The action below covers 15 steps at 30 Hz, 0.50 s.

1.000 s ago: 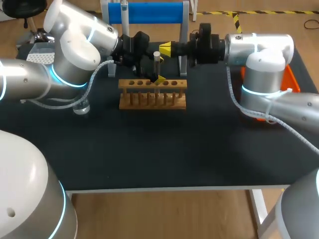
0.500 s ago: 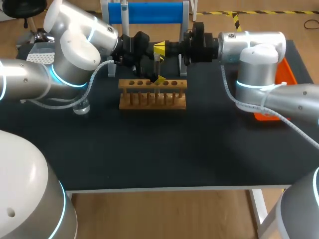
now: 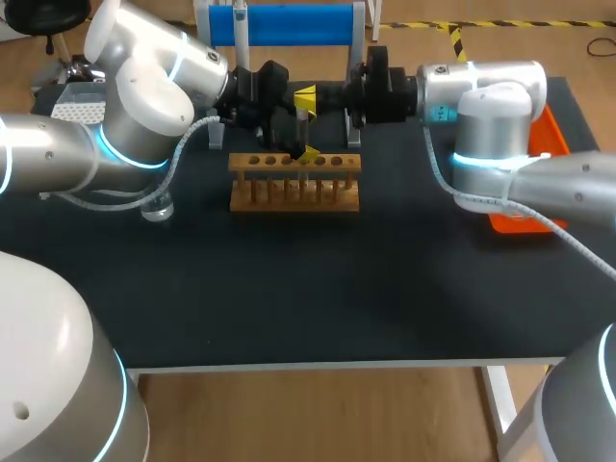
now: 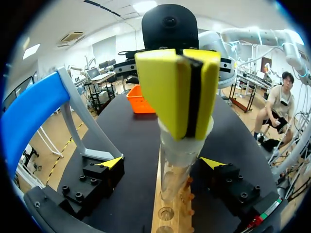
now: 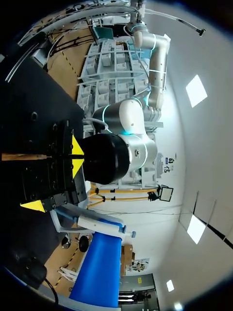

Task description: Invert the test tube, pick up the pipette, mount the tip to pipette, aspirate from beaker and dispense into the tube, eject the tip, return the pipette, and cap with the stopper.

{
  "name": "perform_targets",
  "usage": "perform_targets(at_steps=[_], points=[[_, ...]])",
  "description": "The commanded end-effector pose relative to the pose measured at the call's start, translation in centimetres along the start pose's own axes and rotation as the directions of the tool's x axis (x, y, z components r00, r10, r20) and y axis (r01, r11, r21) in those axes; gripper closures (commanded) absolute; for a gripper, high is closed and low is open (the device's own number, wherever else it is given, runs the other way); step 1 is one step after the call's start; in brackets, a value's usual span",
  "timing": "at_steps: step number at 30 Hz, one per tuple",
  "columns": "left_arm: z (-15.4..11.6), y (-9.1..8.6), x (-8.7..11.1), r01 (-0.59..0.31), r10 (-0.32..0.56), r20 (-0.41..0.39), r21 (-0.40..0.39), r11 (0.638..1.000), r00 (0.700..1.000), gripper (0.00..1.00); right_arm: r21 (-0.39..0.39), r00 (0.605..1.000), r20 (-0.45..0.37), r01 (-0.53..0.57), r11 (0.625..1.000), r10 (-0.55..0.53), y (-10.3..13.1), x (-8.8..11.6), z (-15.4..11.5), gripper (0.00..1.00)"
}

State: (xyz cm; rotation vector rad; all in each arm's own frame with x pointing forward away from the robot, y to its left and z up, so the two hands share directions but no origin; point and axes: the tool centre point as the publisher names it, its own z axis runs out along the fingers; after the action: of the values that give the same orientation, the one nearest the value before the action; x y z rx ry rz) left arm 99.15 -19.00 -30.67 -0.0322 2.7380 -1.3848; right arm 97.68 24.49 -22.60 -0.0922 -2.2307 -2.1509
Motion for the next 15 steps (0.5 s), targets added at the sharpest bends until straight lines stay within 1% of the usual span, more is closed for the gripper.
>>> perform_targets(at_steps=[1,8,15], points=[[0.0,0.0,0.0,0.0,0.0,-0.001,-0.001,1.0,1.0,0.0,0.011,1.0,-0.002,-0.005,1.0,0.005,-1.3,-0.3,0.2,1.0],[0.0,0.0,0.0,0.0,0.0,-0.001,-0.001,1.0,1.0,0.0,0.007,1.0,0.001,0.002,1.0,-0.002,-1.1,-0.2,0.2,1.0],[0.0,0.0,0.0,0.0,0.0,-0.001,-0.001,1.0,1.0,0.0,-0.06,1.0,0.012,0.029,0.998,-0.028,0.7,-0.1,-0.3,1.0]])
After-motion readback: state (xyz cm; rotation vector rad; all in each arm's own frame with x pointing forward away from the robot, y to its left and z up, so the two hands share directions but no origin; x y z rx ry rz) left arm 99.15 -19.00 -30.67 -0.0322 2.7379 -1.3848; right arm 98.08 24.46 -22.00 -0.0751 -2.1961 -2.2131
